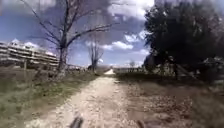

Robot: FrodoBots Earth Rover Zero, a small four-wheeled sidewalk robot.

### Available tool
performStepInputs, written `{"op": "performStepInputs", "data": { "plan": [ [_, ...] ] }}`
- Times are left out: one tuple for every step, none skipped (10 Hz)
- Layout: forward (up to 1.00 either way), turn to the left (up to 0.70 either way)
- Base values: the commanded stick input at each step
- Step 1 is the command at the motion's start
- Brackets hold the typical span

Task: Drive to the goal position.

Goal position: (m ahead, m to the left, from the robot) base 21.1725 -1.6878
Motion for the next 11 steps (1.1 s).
{"op": "performStepInputs", "data": {
  "plan": [
    [1.00, 0.08],
    [1.00, 0.04],
    [1.00, 0.00],
    [1.00, 0.00],
    [1.00, 0.00],
    [1.00, 0.00],
    [1.00, -0.08],
    [1.00, -0.24],
    [1.00, -0.27],
    [1.00, -0.27],
    [1.00, -0.27]
  ]
}}
